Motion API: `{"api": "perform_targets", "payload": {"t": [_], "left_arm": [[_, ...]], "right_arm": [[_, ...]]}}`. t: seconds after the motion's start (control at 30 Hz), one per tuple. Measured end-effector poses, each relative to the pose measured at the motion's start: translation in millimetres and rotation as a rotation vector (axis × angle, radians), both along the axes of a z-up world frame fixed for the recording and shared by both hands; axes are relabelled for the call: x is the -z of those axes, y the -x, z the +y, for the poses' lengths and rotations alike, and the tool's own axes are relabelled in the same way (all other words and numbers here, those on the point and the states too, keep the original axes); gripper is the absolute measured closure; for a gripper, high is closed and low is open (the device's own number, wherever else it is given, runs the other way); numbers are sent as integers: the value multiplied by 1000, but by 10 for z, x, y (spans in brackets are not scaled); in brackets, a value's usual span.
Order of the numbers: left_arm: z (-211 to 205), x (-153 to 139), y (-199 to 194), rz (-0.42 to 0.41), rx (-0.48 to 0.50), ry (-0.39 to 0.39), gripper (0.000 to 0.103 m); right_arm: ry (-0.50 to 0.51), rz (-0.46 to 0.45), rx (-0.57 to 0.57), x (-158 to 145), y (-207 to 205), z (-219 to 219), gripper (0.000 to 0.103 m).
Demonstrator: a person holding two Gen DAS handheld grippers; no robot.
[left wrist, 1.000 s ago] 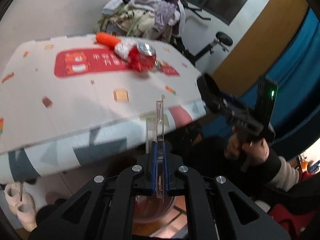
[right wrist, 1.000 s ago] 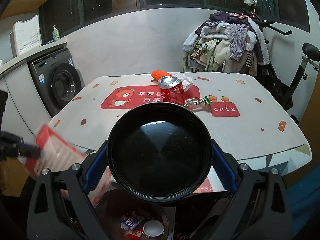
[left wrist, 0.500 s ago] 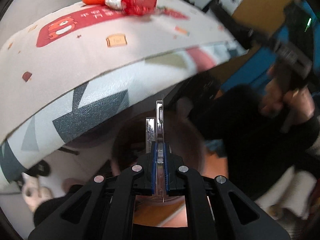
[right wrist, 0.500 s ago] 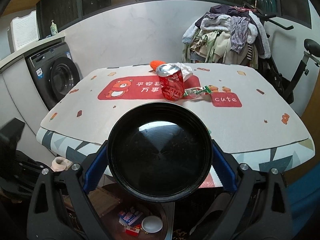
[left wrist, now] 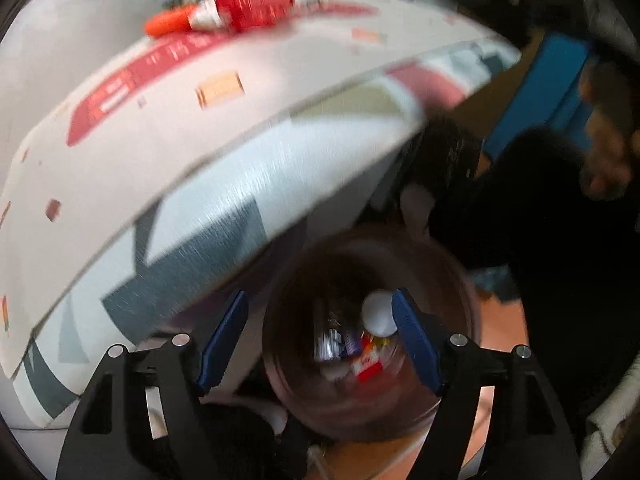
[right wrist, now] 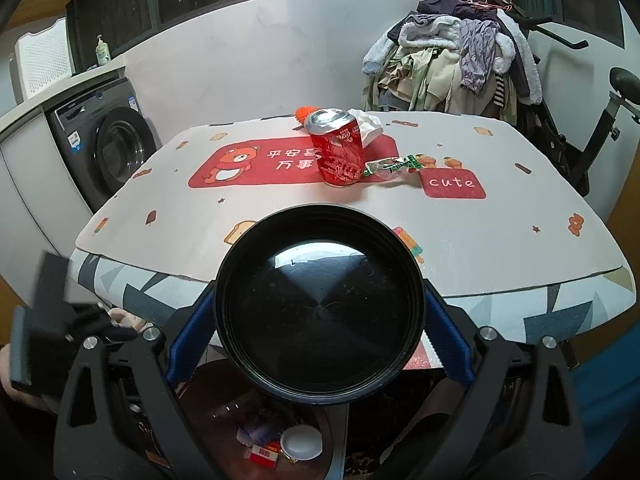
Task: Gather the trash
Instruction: 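Lower the black lid into the bin and open the right gripper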
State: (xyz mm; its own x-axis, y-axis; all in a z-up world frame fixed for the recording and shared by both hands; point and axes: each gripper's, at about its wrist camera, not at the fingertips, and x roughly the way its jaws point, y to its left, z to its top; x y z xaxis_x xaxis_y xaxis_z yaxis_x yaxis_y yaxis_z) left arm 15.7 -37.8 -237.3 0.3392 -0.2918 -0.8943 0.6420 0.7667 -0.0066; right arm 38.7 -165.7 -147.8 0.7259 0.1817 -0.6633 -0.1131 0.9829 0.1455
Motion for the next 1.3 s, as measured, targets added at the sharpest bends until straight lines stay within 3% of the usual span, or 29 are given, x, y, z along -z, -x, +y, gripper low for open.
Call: {"api": "perform_targets", "payload": {"t": [0.13,0.3,0.5,0.67,0.9,1.3], "left_arm": [[188,-283,50,-86,-66,106,19],[470,-607,114,-179,-176,217,12],[627,-732,280,-270,-256,244,9],[633,-696,395,-326,-283,211,7],[689,-625,345,-302,-321,212,6],[848,-584,259,-263,-398,245,6]], "right_arm": [[0,15,-4,45,7,11,10],[1,40,-29,122,42,82,10],[4,82,-94,247,122,300,10],[51,119,-173,404,201,568,10],[161,135,-353,570,283,968,10],[194,232,-391,775,235,1073,10]]}}
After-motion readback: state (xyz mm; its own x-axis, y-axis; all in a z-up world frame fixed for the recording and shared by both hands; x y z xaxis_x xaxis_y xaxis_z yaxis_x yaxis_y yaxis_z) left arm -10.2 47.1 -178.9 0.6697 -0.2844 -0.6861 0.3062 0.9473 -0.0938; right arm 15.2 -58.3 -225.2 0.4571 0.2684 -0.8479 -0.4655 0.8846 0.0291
